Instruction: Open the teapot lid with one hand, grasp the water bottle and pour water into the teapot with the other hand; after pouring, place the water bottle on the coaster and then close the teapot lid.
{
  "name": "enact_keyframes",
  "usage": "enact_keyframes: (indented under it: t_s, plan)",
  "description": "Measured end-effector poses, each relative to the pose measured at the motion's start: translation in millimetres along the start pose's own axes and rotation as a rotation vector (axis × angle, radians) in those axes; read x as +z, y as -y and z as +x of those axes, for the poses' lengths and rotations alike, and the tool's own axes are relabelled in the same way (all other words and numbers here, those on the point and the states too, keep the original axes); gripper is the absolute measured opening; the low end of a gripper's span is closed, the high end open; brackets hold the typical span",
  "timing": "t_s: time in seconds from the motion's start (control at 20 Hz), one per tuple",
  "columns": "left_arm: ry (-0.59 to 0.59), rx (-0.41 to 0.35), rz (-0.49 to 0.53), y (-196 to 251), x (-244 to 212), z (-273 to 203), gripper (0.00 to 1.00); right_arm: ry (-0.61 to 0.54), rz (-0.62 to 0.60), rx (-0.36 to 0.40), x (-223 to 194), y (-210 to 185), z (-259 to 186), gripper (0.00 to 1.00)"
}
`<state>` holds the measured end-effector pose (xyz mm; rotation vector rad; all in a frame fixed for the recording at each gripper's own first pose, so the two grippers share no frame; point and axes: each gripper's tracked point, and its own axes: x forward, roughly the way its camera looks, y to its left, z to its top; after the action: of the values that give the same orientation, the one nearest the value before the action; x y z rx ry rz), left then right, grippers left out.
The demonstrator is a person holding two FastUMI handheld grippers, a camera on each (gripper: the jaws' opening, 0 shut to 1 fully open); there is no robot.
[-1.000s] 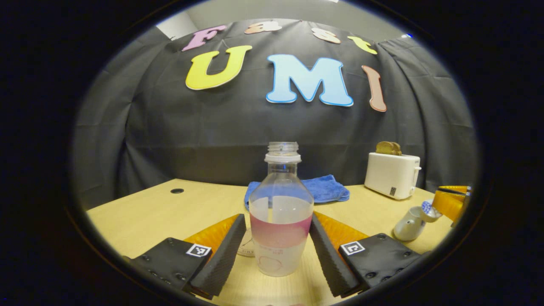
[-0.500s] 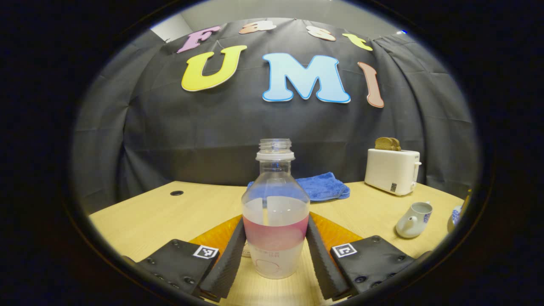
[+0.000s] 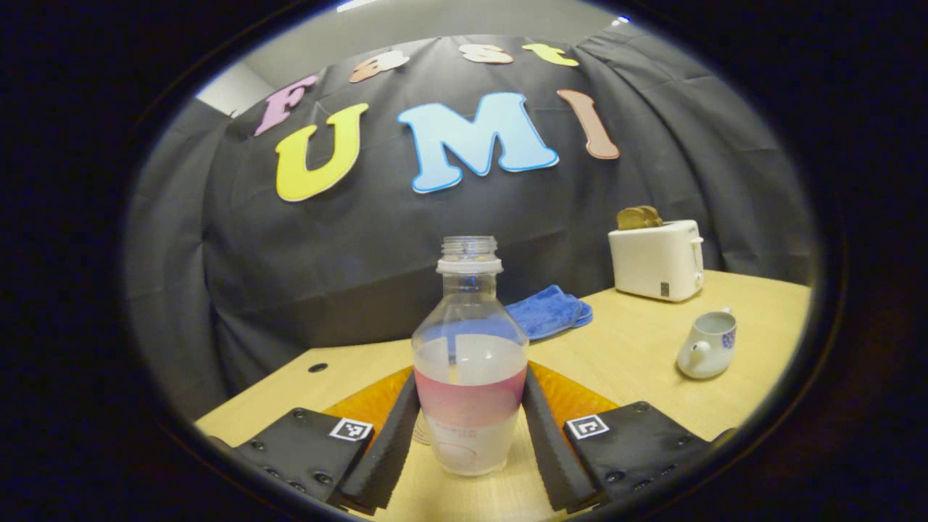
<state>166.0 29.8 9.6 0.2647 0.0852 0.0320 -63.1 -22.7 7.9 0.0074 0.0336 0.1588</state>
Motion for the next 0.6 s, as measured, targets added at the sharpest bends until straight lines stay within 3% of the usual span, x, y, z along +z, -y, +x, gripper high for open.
enact_keyframes:
  t_s: [0.2,0.35,0.6]
  plan:
    - [-0.015,-0.037,0.275,32,3,-1,0.87,-0.015,0.013,0.013,-16,-4,-24,0.05]
    - [-0.018,-0.067,0.372,51,2,1,0.86,-0.047,0.052,0.018,-27,-6,-31,0.05]
    - [0.000,-0.107,0.706,90,12,13,0.87,-0.059,0.051,0.012,-36,-1,-35,0.05]
